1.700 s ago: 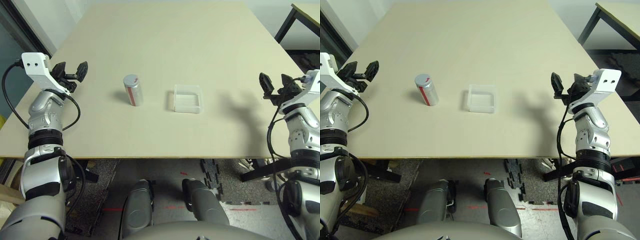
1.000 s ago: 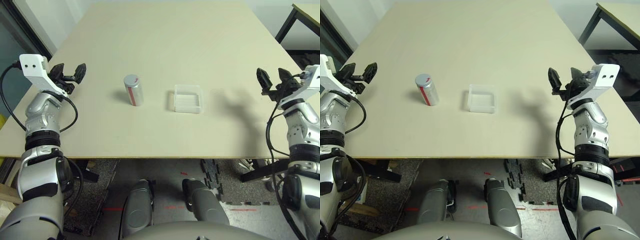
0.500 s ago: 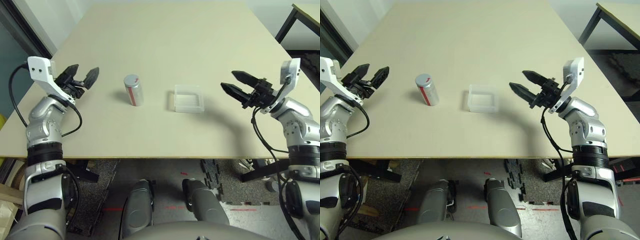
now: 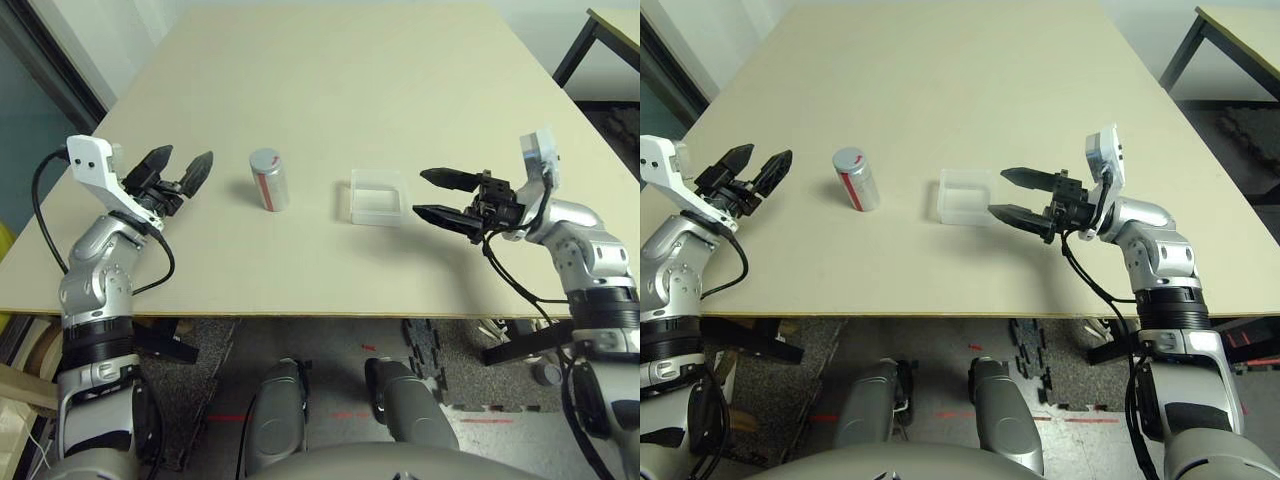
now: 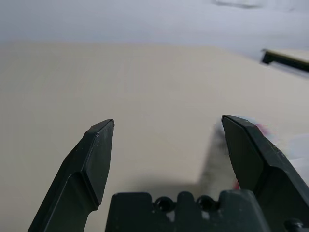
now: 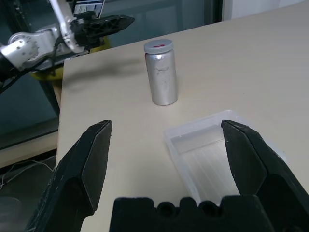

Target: Pour the medicine from the bottle into the box.

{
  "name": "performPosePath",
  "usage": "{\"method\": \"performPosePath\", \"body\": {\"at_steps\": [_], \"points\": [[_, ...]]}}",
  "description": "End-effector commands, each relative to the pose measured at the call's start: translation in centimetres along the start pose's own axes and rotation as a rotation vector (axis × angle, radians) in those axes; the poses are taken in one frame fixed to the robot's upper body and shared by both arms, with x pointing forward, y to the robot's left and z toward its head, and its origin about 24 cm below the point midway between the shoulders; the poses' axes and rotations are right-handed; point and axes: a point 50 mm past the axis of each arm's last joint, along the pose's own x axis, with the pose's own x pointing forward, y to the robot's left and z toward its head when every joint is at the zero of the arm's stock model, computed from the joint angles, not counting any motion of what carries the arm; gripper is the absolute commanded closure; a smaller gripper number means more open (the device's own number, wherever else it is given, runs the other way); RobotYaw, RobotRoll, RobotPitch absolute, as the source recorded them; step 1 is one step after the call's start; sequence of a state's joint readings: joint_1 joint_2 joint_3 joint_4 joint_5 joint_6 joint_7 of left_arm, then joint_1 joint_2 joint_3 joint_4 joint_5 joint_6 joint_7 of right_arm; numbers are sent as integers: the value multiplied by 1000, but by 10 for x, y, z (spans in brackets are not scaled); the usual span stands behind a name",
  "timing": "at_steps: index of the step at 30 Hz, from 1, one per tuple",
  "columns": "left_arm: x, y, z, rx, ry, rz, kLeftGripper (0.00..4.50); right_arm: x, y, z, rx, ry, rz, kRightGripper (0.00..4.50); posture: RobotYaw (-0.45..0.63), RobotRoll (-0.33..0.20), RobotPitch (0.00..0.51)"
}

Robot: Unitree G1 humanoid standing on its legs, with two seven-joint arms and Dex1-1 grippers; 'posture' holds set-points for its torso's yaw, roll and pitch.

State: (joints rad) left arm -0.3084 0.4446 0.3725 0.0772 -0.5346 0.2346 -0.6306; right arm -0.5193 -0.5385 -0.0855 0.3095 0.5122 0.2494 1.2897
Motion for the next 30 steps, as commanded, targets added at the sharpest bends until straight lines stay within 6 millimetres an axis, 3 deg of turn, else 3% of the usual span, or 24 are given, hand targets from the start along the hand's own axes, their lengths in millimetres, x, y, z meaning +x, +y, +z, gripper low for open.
{"method": "performPosePath", "body": {"at_steps": [1, 15, 30], "points": [[-3, -11, -2, 5, -27, -26, 30, 2, 0, -3, -13, 20, 6, 0, -1, 0, 132], [-4, -52, -43, 21, 15, 6, 30, 6, -2, -8, -30, 45, 4, 0, -10, 0, 133], [11, -66, -63, 105, 68, 85, 30, 7, -2, -11, -33, 44, -10, 0, -27, 0, 139]]}}
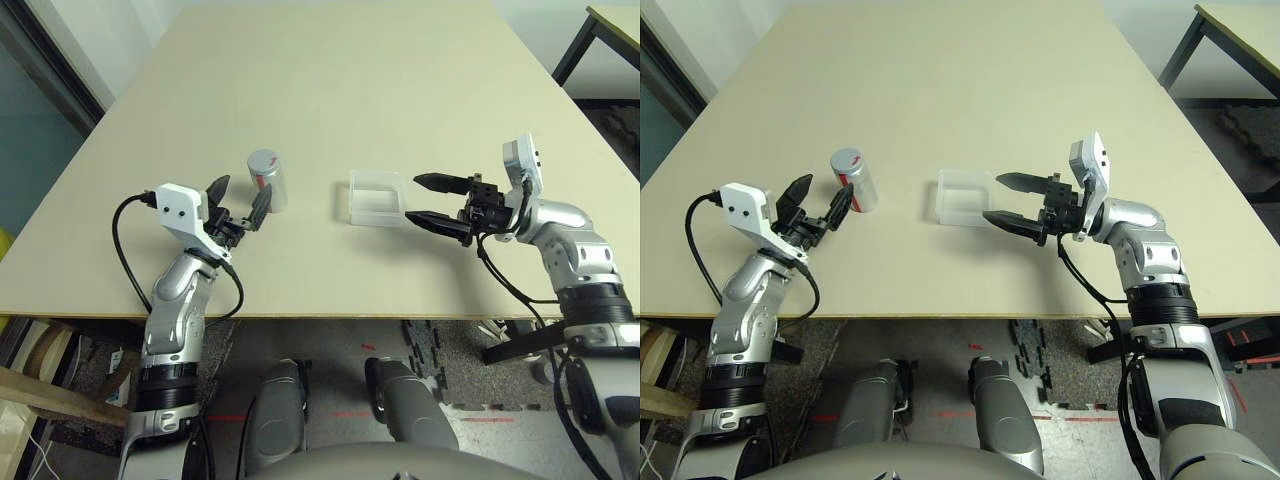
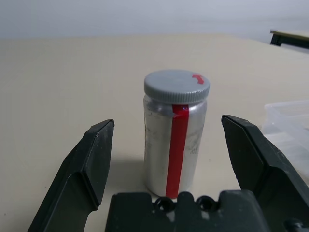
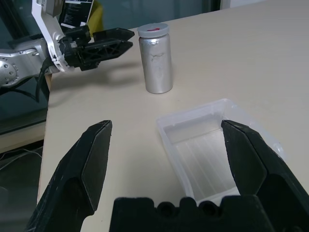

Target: Pour the medicine from the bottle into the box.

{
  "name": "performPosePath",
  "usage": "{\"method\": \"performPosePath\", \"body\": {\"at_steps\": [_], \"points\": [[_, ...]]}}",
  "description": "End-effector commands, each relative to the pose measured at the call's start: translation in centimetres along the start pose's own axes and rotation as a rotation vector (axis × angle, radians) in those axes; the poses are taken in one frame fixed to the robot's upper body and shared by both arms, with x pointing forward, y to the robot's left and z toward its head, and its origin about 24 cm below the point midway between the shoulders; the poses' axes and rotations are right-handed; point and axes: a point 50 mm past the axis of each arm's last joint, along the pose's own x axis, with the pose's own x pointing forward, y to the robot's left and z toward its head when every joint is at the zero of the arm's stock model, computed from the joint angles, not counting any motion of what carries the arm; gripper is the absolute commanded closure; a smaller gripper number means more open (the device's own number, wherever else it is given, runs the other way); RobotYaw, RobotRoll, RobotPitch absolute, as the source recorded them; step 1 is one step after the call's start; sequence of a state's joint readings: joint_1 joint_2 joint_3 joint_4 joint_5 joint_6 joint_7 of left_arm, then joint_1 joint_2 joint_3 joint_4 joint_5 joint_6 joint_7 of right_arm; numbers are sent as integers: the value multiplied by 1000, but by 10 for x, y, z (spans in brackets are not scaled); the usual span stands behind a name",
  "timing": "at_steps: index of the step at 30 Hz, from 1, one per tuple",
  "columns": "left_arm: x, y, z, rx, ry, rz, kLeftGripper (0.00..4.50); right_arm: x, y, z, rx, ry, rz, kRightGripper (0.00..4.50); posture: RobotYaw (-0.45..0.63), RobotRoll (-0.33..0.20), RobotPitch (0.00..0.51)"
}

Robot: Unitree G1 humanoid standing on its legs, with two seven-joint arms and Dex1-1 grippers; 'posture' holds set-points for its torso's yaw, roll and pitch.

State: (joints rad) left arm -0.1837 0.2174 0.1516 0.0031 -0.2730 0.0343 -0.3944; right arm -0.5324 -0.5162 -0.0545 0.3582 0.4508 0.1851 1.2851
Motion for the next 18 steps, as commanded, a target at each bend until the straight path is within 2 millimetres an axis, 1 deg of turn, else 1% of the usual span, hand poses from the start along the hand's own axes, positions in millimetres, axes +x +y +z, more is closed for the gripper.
{"method": "performPosePath", "body": {"at_steps": [1, 5, 18], "points": [[4, -4, -7, 10, 27, 10, 30, 0, 0, -2, -5, 0, -9, 0, -32, 0, 138], [10, -8, -9, 8, 33, 13, 30, 1, 1, -3, -5, -1, -13, 0, -40, 0, 137], [35, -8, -11, -10, 48, 30, 30, 4, 4, -4, -7, -7, -13, 0, -62, 0, 133]]}}
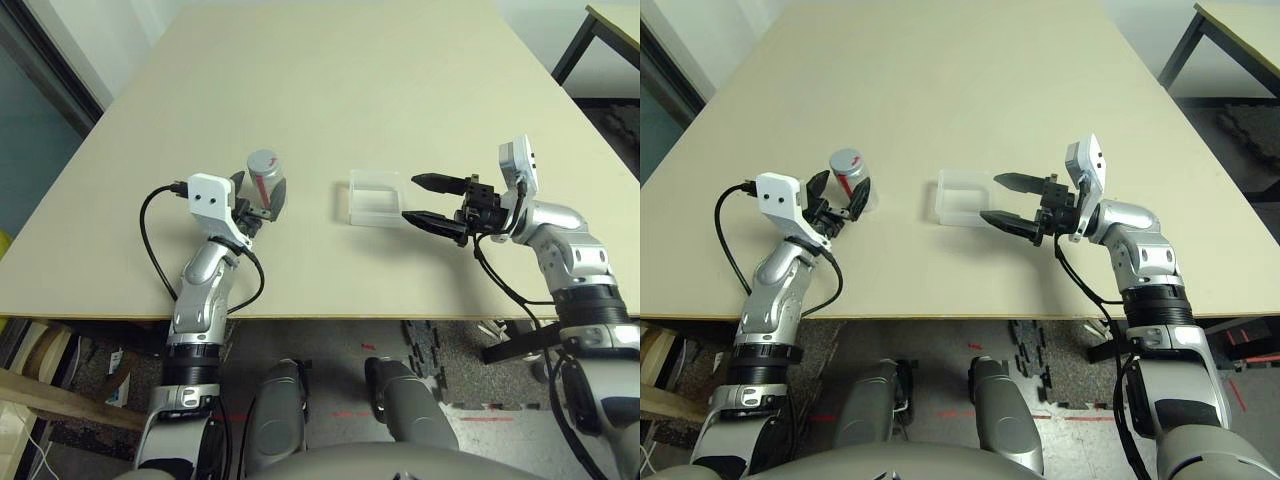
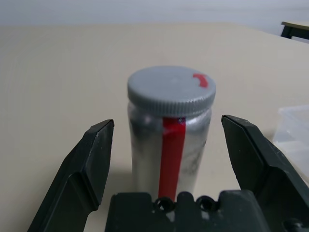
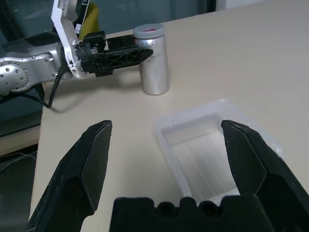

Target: Pour the medicine from the bottle into the box.

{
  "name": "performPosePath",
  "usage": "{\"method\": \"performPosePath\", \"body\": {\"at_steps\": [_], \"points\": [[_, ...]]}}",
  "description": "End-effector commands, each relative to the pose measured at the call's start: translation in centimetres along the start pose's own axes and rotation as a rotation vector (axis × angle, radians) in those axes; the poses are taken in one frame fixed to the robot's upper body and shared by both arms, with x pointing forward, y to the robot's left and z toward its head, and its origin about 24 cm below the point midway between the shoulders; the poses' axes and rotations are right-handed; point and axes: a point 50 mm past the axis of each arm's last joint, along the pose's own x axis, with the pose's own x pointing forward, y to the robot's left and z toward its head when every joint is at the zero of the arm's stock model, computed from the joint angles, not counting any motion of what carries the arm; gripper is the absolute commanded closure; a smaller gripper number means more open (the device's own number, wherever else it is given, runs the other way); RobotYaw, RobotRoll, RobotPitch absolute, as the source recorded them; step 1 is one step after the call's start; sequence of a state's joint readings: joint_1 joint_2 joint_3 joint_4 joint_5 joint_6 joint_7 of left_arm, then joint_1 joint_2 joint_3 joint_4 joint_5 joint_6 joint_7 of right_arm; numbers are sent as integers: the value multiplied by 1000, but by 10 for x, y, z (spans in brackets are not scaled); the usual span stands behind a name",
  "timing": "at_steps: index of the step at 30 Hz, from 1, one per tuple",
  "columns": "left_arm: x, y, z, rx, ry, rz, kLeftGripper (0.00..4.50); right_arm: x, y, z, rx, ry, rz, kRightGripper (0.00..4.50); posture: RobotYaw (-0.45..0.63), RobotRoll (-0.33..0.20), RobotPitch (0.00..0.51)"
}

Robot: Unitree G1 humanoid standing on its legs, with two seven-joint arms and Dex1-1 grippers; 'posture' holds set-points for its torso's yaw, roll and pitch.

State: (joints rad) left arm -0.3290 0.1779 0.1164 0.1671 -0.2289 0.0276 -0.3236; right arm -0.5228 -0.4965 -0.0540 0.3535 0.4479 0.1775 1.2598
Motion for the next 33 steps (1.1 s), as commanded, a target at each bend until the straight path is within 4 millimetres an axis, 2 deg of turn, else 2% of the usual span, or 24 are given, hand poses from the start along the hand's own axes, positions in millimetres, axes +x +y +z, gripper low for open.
{"method": "performPosePath", "body": {"at_steps": [1, 14, 33], "points": [[4, 1, -5, 13, 27, 4, 30, 1, 3, -1, -12, 5, 4, 0, -64, 0, 134], [25, 10, -9, 36, 38, -16, 30, 0, 3, -2, -18, 2, -11, 0, -79, 0, 126], [49, 5, -14, 45, 32, -53, 30, 0, 3, -6, -27, -7, -35, 0, -104, 0, 120]]}}
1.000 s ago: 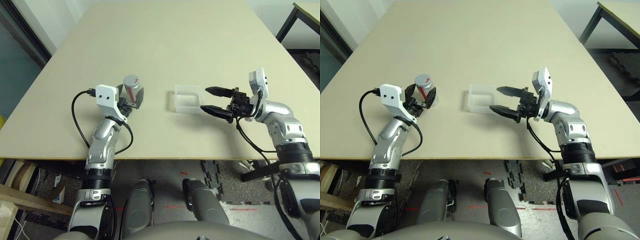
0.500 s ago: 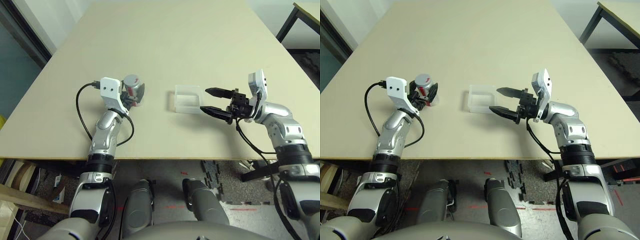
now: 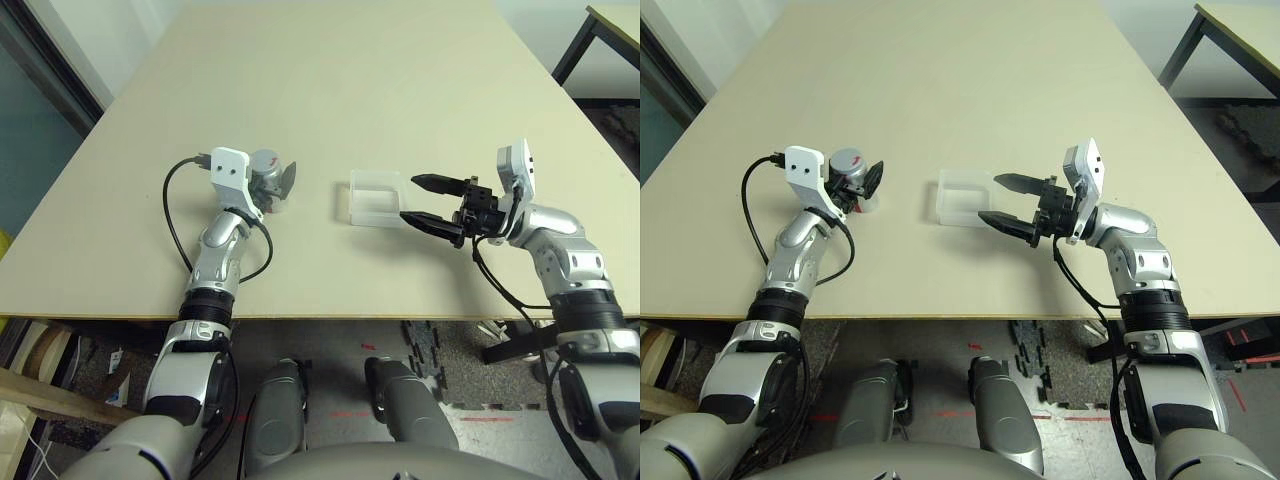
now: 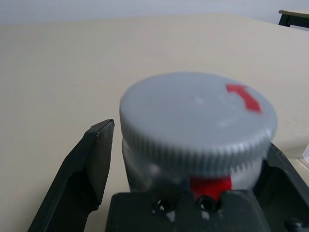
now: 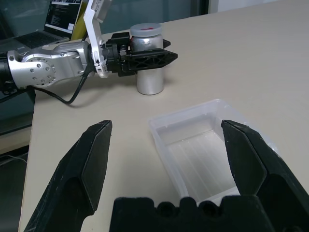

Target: Pour the medicine from the bottle into the box.

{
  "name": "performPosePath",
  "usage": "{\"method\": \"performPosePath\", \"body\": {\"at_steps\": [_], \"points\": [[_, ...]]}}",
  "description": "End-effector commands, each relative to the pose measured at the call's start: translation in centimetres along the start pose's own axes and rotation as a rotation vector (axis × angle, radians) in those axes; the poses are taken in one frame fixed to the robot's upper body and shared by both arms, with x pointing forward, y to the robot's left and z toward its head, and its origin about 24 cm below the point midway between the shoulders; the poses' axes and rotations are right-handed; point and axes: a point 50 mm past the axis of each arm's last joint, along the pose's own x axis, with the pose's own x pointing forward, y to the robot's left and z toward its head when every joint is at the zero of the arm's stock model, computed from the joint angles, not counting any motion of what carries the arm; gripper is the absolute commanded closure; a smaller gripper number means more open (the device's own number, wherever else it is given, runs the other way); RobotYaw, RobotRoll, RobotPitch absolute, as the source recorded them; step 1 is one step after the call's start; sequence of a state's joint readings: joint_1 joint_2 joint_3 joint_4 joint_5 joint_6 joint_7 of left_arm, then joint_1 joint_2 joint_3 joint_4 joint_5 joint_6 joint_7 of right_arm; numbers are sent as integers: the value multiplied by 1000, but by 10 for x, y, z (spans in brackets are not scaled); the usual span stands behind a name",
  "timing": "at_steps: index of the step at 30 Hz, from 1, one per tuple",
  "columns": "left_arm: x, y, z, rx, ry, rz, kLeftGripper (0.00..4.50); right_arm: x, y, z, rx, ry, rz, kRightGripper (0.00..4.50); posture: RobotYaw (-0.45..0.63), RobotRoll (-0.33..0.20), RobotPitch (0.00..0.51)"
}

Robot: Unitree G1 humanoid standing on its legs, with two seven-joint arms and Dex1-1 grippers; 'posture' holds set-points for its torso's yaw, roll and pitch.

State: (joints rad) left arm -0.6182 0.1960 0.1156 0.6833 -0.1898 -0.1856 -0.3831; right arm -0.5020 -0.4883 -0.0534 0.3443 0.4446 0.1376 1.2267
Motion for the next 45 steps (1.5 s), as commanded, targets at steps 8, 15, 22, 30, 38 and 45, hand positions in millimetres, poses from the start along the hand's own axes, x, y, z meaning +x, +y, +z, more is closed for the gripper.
{"method": "performPosePath", "body": {"at_steps": [8, 15, 22, 30, 38, 45], "points": [[8, -5, -4, 12, 9, -5, 1289, 0, 1, -4, -1, 3, -7, 0, -108, 0, 118], [8, -7, -2, 9, -17, -19, 1855, 0, 1, -5, -2, 2, -7, 0, -108, 0, 118], [2, -8, 12, -25, -126, -104, 1855, 1, 1, -4, -7, 0, -2, 0, -104, 0, 118], [-8, -8, 38, -156, -148, -367, 1855, 9, 0, 15, 27, -40, 62, 0, -91, 0, 121], [-20, -24, 49, -212, -99, -589, 1855, 29, 0, 43, 34, -43, 185, 0, -90, 0, 122], [-20, -37, 42, -212, -69, -635, 1855, 54, 0, 61, 27, -51, 259, 0, -94, 0, 120]]}}
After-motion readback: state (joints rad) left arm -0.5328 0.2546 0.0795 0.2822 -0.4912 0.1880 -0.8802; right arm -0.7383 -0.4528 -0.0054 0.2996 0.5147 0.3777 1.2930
